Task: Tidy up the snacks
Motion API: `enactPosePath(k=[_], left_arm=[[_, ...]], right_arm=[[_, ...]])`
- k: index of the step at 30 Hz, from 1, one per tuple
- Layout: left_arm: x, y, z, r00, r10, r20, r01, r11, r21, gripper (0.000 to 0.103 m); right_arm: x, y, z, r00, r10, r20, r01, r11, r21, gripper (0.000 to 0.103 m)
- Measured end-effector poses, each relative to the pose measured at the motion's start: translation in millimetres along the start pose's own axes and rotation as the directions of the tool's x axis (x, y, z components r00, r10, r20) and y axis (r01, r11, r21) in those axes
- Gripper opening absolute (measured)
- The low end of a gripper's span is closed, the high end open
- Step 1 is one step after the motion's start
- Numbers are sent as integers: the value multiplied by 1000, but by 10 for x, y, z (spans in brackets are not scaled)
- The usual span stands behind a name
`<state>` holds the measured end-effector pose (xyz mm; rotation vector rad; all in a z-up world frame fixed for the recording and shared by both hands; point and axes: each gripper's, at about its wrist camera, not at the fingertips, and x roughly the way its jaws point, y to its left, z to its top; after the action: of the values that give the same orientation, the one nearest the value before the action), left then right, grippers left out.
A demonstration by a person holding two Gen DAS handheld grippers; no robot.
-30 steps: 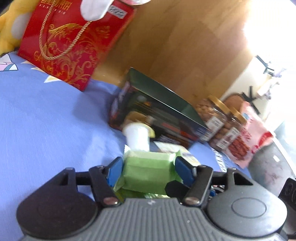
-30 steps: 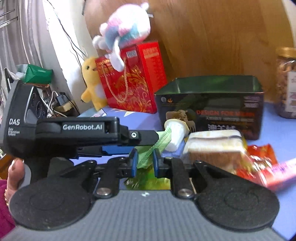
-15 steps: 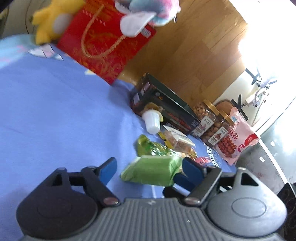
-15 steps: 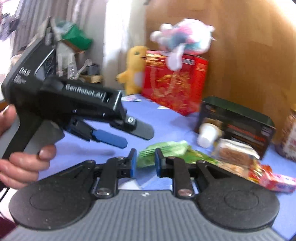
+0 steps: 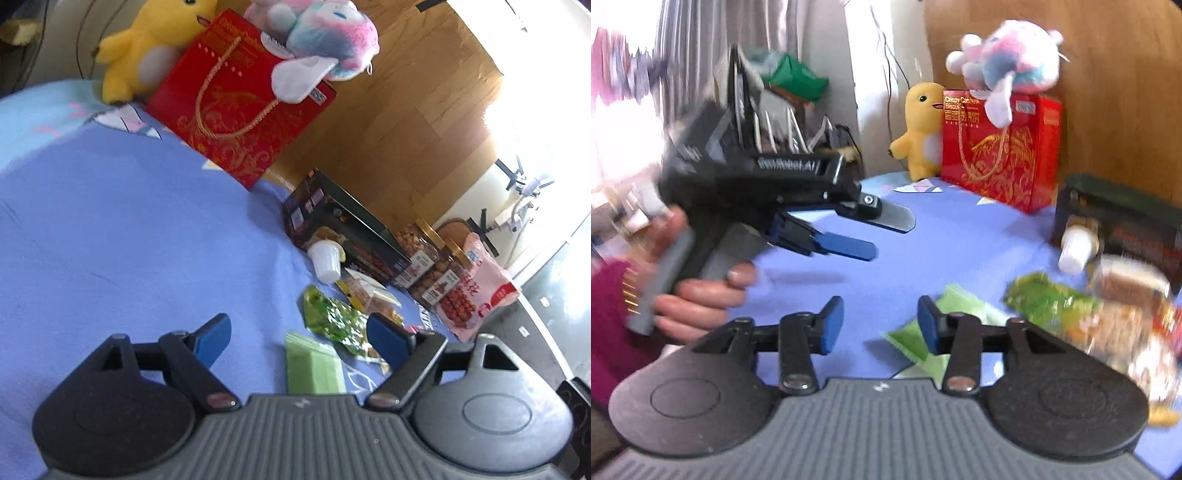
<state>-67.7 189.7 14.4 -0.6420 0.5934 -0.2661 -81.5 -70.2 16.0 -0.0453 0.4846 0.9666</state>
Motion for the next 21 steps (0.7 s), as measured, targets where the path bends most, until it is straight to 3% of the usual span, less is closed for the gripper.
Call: enactPosePath(k=[2, 5, 9, 12, 14, 17, 21], left_arm=[[58, -27, -35, 1000, -8, -22, 9, 1000, 15, 83], [170, -73, -97, 997, -22, -72, 24, 999, 31, 83], [276, -134, -183, 991, -29, -129, 38, 997, 62, 83], [360, -181, -245, 985, -19, -173, 33, 996, 77, 75], [435, -213, -301, 979, -14, -203, 34, 995, 97, 58], [450, -320, -332, 980, 46, -191, -13, 986, 168, 49], [438, -430, -195, 983, 7, -181, 24, 985, 171, 48]], right_arm=[[-86, -105, -57, 999, -39, 10, 38, 997, 73, 51], [7, -181, -118, 988, -149, -46, 153, 984, 94, 51], [254, -83, -155, 980, -167, -108, 171, 985, 28, 51], [468, -15, -183, 973, -174, -154, 169, 985, -45, 51], [563, 78, -202, 969, -204, -142, 188, 975, -116, 52], [621, 127, -202, 964, -239, -116, 221, 964, -149, 47], [477, -79, -144, 967, -250, -52, 245, 966, -84, 46]])
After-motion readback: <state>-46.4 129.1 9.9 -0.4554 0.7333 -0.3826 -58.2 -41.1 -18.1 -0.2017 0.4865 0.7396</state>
